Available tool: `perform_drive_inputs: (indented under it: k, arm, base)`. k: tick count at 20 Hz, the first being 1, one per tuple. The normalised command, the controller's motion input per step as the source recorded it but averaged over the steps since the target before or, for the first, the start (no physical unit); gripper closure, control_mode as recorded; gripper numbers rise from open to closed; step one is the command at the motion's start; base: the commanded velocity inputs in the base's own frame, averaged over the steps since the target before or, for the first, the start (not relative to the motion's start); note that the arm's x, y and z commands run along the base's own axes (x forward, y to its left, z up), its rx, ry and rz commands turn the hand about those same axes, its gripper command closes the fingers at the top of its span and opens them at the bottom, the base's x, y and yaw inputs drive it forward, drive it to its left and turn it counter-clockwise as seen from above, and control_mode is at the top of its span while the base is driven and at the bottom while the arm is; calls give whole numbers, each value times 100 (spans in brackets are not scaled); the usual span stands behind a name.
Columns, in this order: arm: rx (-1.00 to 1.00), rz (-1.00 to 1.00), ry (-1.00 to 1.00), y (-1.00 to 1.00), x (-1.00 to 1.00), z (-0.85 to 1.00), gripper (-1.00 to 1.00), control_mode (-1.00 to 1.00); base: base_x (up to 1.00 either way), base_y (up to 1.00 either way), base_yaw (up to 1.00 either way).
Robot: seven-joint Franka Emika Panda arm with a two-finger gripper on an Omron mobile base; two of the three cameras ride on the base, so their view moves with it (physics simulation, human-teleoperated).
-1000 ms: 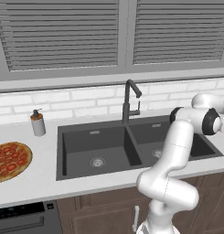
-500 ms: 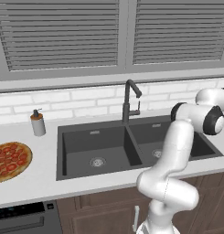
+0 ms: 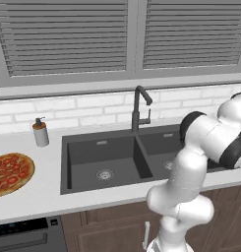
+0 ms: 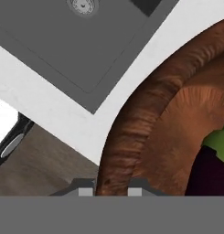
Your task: Pick the eggplant from the sink and place it in the bowl. Then pick the bowl and place it in the microwave. Then close the microwave door and press the start button.
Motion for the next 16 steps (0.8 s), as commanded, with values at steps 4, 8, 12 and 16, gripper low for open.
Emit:
perform_drive_inputs:
  k: [4, 8, 12, 16]
  arm:
    - [-18, 49, 6, 99, -67, 78, 100, -100]
    - [-7, 45, 12, 100, -42, 81, 100, -100]
    - [-1, 31, 4, 100, -66, 99, 100, -100]
    - [1, 17, 13, 97, -39, 70, 100, -100]
  base:
    - [0, 0, 0]
    - [0, 0, 0]
    - [0, 0, 0]
    - [0, 0, 0]
